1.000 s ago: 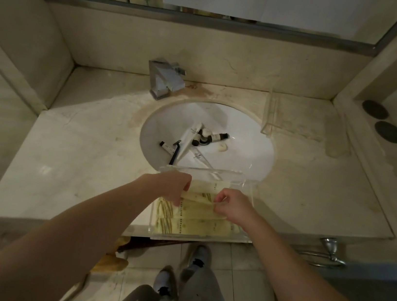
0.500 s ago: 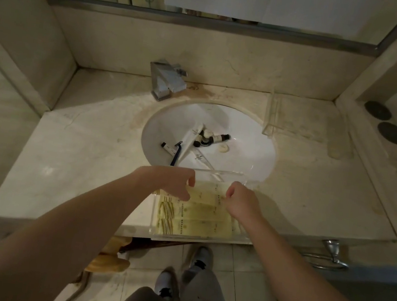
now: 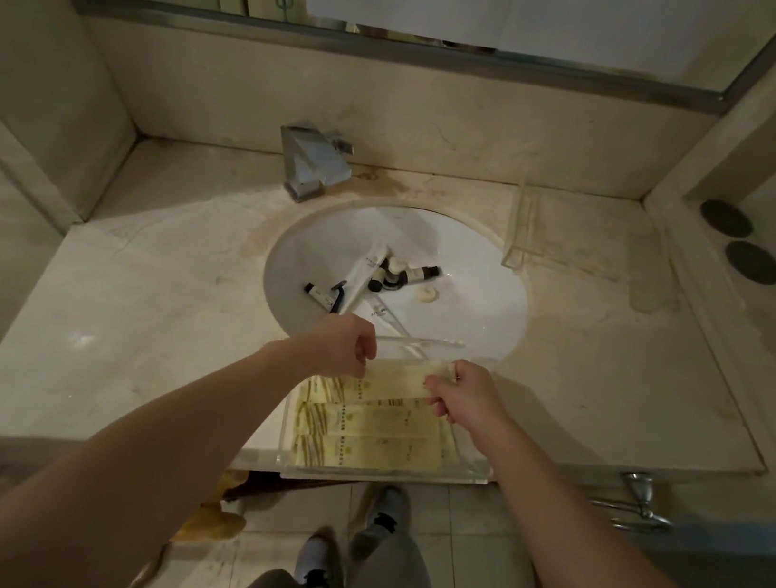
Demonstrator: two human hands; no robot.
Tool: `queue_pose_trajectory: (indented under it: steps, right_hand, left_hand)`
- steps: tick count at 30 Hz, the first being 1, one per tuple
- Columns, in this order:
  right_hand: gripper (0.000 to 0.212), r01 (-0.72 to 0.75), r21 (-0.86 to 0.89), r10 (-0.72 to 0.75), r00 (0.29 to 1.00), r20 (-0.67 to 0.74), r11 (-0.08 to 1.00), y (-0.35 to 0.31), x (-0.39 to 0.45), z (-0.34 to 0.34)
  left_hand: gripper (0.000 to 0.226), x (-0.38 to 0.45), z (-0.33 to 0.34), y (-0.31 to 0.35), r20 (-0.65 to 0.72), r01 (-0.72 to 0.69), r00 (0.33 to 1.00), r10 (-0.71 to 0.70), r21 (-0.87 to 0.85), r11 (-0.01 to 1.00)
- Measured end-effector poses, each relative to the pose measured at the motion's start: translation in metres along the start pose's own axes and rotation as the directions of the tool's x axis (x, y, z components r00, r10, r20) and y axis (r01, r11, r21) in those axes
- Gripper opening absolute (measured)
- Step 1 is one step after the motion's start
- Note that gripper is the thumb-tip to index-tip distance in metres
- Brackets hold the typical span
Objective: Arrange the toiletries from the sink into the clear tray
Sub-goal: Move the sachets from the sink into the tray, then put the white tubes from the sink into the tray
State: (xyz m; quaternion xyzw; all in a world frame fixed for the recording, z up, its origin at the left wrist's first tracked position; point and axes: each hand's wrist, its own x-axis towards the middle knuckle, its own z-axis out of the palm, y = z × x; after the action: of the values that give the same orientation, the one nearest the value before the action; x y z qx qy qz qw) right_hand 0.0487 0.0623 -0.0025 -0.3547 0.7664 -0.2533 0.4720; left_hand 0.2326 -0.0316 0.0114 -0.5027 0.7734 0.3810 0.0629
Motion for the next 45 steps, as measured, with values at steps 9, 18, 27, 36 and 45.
queue_pose_trajectory:
  steps: [9,18,27,36,45]
  right_hand:
    - [0.020,0.036,-0.353,-0.030,0.999,0.022,0.935,0.012,0.007,0.010]
    - [0.045,0.039,-0.610,-0.073,0.997,-0.030,0.791,0.006,0.010,0.020]
    - [0.062,-0.017,-0.640,-0.036,0.997,-0.070,0.768,0.006,0.013,0.017]
    - [0.024,0.183,-0.400,-0.268,0.948,-0.169,0.898,-0.012,0.022,0.002]
    - [0.010,0.240,-0.364,-0.329,0.922,-0.205,0.900,-0.031,0.049,-0.006]
  left_hand:
    - [0.029,-0.001,0.007,-0.007,-0.003,0.004,1.000,-0.004,0.358,0.934]
    - [0.027,-0.002,0.005,-0.011,-0.006,-0.015,1.000,0.020,0.464,0.886]
    - [0.039,0.002,0.003,-0.010,0.002,-0.004,1.000,0.004,0.508,0.861]
    - [0.035,0.022,-0.030,-0.004,-0.171,0.066,0.985,-0.035,0.177,0.982]
    - [0.020,0.047,-0.035,-0.006,-0.253,0.235,0.929,-0.269,-0.156,0.959]
